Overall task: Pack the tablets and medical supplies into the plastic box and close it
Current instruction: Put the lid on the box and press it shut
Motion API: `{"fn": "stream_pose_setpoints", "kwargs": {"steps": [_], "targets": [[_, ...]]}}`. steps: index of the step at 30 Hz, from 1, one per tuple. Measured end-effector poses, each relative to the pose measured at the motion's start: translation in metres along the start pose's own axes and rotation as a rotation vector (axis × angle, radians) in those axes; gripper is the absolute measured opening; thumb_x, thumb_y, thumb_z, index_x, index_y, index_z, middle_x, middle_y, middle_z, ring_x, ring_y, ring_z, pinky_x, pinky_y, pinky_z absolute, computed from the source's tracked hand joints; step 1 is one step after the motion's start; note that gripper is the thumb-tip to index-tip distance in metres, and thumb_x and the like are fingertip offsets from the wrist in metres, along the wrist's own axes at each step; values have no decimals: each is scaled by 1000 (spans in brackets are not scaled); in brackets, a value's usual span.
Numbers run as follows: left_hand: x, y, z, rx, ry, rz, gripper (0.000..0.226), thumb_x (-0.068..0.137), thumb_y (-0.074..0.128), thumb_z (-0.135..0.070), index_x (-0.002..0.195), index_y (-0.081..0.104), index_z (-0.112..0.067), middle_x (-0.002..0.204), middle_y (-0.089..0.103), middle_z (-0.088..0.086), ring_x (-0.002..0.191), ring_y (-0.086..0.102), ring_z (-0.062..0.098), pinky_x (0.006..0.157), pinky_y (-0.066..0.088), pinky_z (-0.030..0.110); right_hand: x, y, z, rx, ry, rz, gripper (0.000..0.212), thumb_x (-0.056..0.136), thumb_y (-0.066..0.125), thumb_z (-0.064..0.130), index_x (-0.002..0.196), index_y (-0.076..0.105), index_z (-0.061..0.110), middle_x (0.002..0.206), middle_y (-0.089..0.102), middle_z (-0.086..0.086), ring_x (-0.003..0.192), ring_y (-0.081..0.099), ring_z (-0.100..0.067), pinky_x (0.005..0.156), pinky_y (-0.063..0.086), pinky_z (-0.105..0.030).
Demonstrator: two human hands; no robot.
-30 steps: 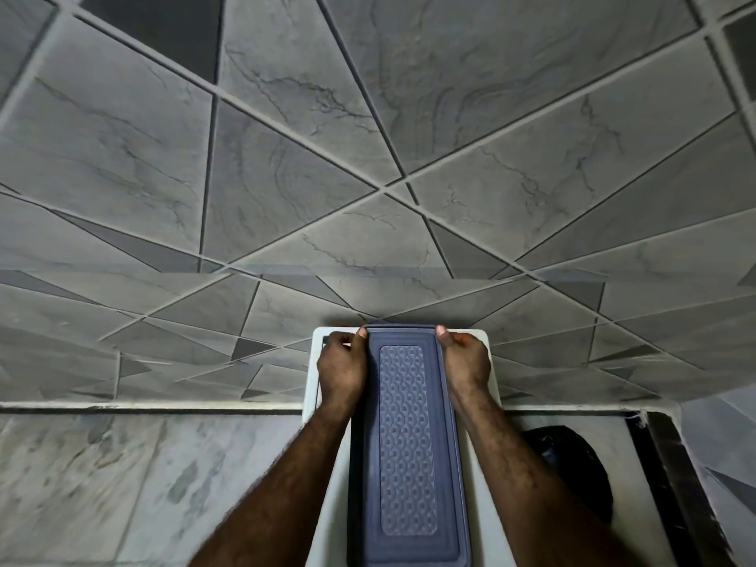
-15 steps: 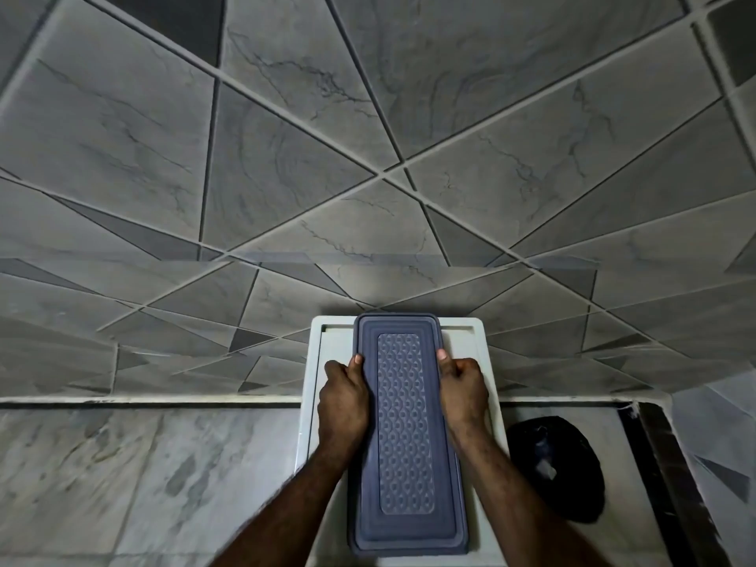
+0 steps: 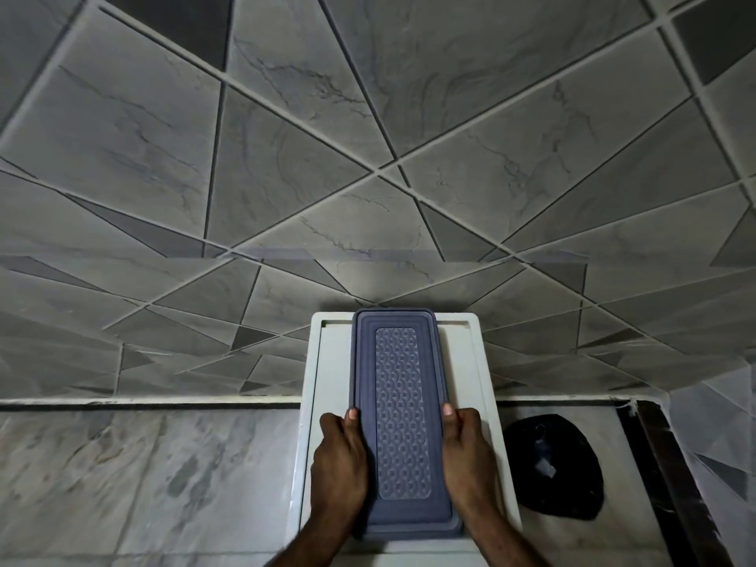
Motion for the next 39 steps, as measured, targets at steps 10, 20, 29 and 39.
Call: {"fn": "stream_pose_setpoints", "kwargs": {"steps": [10, 20, 29, 39], "targets": [[-3, -3, -6, -5, 61, -46, 37, 99, 31, -46, 86, 41, -13, 65, 57, 4, 56, 50, 24, 57, 42, 37, -6, -5, 5, 39, -58, -33, 28, 99, 39, 43, 93, 48, 18, 78, 57, 0, 82, 62, -33, 63, 39, -34], [-36, -2, 14, 50, -59, 27, 31, 95, 29, -56, 96, 35, -26, 93, 68, 15, 84, 62, 36, 73, 42, 36, -49, -4, -16, -169, -53, -6, 42, 95, 35, 54, 119, 45, 21, 117, 67, -7, 107, 63, -31, 75, 41, -33], [-33, -4, 13, 89, 17, 49, 41, 92, 26, -63, 106, 39, -26, 104, 69, 15, 95, 64, 39, 75, 46, 37, -47, -6, -16, -146, -99, 7, 49, 94, 32, 58, 123, 44, 19, 117, 66, -10, 107, 63, -32, 79, 46, -35], [1, -36, -50, 114, 359, 21, 51, 93, 50, -47, 132, 50, -14, 126, 60, 5, 117, 56, 20, 99, 45, 34, -10, -27, 3, -40, -249, 23, 26, 92, 57, 39, 107, 57, 18, 98, 67, -2, 89, 65, -19, 71, 46, -26]]}}
Point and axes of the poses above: each hand's wrist, its own x-axis towards the middle knuckle, its own y-axis out of the palm, z = x × y, the point moved 5 cm from there along x, towards the middle knuckle
